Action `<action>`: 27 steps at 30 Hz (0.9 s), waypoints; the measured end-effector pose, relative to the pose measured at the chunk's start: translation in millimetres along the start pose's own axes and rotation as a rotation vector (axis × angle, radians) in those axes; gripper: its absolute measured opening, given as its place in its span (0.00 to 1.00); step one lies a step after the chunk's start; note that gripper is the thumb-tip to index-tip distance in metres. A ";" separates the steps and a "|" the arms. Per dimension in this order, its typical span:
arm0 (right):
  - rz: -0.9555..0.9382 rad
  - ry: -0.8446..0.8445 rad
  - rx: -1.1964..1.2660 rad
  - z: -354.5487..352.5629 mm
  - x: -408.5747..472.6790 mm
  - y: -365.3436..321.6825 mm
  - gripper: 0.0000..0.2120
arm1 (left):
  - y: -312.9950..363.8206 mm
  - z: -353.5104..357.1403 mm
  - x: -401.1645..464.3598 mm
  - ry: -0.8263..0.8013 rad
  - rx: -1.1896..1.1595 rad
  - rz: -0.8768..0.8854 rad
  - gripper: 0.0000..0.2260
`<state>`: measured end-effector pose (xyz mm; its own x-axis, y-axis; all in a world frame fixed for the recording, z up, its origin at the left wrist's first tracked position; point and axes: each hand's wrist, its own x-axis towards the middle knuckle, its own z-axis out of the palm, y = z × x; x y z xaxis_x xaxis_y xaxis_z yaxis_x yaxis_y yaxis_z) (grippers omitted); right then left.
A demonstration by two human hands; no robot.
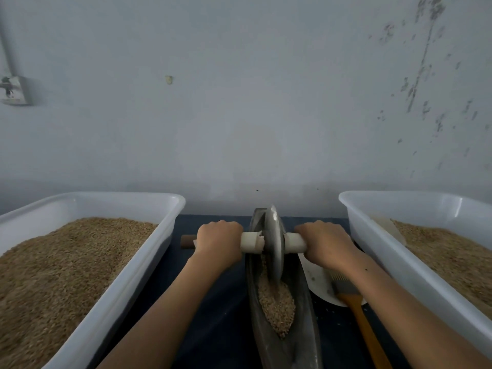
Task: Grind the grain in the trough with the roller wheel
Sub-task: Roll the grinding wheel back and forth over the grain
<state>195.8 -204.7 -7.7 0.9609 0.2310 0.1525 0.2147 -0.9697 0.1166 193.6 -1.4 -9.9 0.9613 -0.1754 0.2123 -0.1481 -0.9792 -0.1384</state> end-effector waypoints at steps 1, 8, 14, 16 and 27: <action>-0.003 0.008 0.009 0.6 -0.5 0.4 0.09 | 0.7 0.7 -0.1 0.022 0.010 0.003 0.13; -0.022 -0.334 0.031 -16.5 -6.3 -0.8 0.17 | -6.2 -5.8 -1.6 -0.245 -0.059 0.053 0.19; -0.018 -0.380 0.066 -15.7 -5.8 0.9 0.17 | -5.9 -6.6 -1.0 -0.293 -0.073 0.058 0.20; -0.015 -0.301 0.046 -11.4 -2.9 1.3 0.15 | -3.7 -5.1 -0.4 -0.216 -0.059 0.036 0.18; -0.027 -0.178 0.001 -10.1 -4.9 -1.5 0.13 | -4.5 -2.3 1.7 -0.133 -0.039 0.052 0.16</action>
<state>189.0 -203.6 1.3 0.9705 0.2396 -0.0264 0.2410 -0.9635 0.1169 195.4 2.5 -6.7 0.9740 -0.2135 0.0756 -0.2049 -0.9728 -0.1078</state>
